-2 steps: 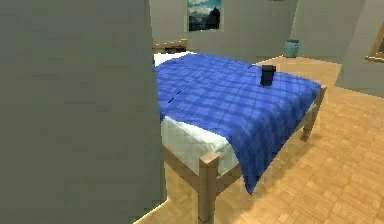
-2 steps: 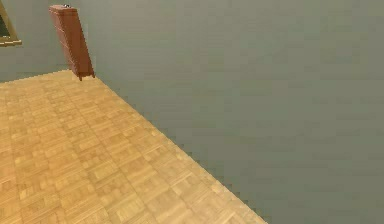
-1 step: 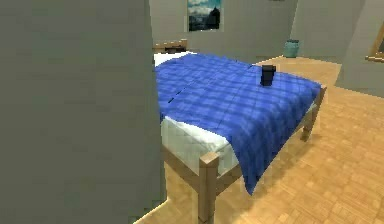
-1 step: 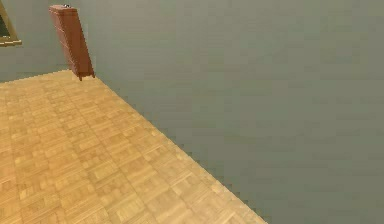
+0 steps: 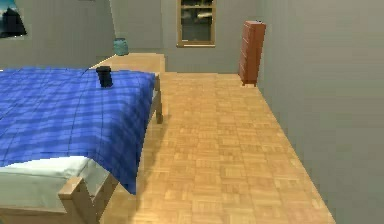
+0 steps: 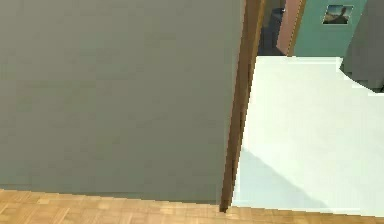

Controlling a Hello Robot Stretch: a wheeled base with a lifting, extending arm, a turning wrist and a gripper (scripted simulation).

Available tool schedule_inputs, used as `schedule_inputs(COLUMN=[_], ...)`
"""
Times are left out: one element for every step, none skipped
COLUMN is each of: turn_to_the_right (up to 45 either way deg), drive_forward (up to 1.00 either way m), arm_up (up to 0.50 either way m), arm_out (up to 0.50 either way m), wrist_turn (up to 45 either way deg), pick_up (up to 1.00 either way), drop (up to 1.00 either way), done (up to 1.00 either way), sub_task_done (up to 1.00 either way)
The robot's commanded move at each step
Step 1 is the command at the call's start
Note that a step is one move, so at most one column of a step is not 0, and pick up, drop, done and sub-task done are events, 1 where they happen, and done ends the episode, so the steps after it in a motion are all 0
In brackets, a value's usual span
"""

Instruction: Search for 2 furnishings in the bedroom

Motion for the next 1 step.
schedule_inputs(turn_to_the_right=[12.0], drive_forward=[0.0], arm_up=[0.0], arm_out=[0.0], wrist_turn=[0.0], pick_up=[0.0], drop=[0.0], done=[0.0], sub_task_done=[0.0])
